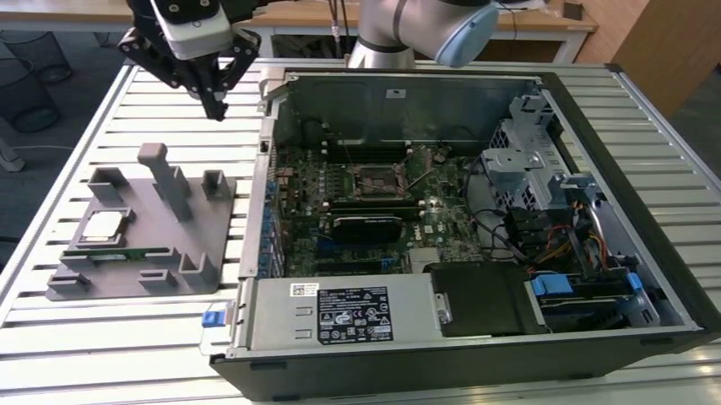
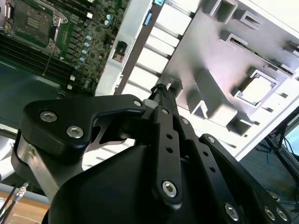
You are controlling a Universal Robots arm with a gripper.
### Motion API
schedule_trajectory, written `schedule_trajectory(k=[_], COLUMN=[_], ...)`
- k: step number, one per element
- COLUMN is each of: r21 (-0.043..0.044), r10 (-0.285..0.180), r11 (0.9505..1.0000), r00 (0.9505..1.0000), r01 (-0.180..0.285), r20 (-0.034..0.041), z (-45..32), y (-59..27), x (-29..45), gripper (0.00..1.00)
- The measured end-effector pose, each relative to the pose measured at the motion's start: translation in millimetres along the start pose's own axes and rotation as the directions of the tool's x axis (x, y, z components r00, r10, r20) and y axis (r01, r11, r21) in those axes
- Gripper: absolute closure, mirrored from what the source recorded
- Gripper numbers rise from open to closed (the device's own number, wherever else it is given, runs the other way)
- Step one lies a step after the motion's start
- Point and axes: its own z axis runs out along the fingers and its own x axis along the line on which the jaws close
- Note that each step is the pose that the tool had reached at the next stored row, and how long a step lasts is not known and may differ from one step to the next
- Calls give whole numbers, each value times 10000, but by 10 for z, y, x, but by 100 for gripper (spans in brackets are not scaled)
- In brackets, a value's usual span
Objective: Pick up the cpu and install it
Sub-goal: 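Reach for the cpu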
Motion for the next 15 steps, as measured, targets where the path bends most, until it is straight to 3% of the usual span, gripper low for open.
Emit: schedule_trajectory(k=[8, 15], r21=[6, 10], r10=[4, 6], r11=[10000, 10000], r00=[10000, 9999], r01=[-4, -6], r20=[-85, -127], z=[25, 40], y=[-27, -49], x=[210, 470], gripper=[89, 89])
